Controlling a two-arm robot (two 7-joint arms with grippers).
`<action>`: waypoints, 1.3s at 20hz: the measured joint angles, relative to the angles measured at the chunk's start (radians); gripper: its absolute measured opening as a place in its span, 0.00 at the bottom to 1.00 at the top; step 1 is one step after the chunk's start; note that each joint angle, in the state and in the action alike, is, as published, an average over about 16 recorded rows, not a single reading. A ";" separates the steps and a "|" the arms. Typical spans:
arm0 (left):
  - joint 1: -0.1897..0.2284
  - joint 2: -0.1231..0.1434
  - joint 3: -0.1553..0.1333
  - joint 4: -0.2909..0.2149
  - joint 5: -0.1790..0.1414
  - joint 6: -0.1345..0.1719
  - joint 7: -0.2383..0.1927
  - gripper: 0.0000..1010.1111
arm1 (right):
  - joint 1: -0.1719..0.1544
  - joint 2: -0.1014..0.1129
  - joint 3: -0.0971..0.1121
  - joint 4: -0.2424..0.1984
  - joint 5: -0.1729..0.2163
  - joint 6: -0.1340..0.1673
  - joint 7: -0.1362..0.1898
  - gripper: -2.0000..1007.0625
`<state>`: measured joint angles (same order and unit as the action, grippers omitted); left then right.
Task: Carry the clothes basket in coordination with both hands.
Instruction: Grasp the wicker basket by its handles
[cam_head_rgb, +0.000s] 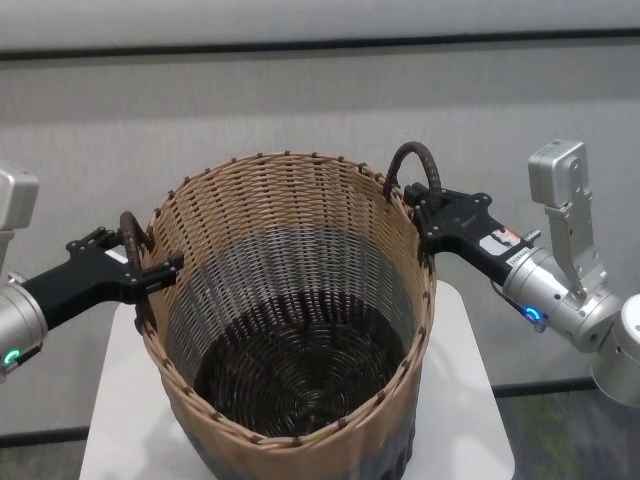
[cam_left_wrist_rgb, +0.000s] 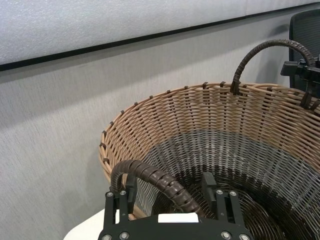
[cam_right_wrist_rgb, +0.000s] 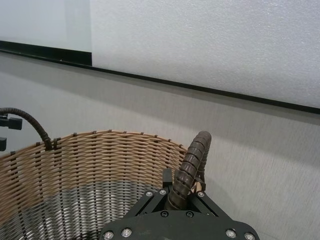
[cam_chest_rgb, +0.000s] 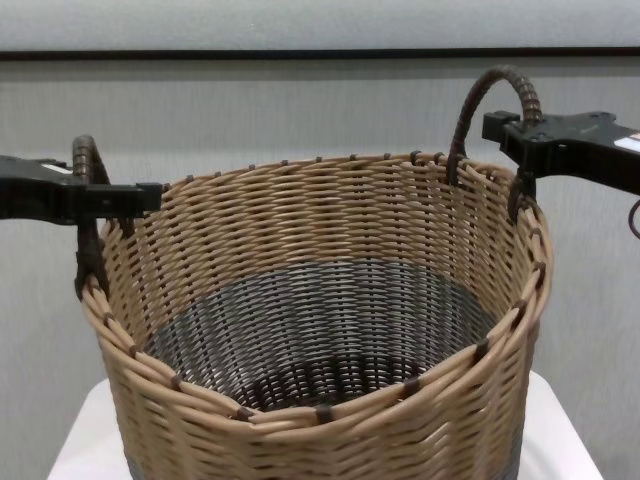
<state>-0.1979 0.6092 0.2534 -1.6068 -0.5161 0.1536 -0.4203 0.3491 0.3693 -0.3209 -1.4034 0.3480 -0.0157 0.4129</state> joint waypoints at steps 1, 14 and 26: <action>0.000 0.000 0.000 0.000 0.000 0.000 0.000 0.83 | 0.000 0.000 0.000 0.000 0.000 0.000 0.000 0.03; 0.000 0.000 0.000 0.000 0.000 0.000 0.000 0.36 | 0.000 0.000 0.000 0.000 0.000 0.000 0.000 0.03; 0.000 0.001 0.000 0.000 0.000 0.000 -0.002 0.04 | 0.000 0.000 0.000 0.000 0.000 -0.001 0.000 0.03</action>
<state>-0.1978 0.6097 0.2536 -1.6071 -0.5160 0.1533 -0.4219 0.3490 0.3695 -0.3209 -1.4037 0.3479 -0.0165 0.4126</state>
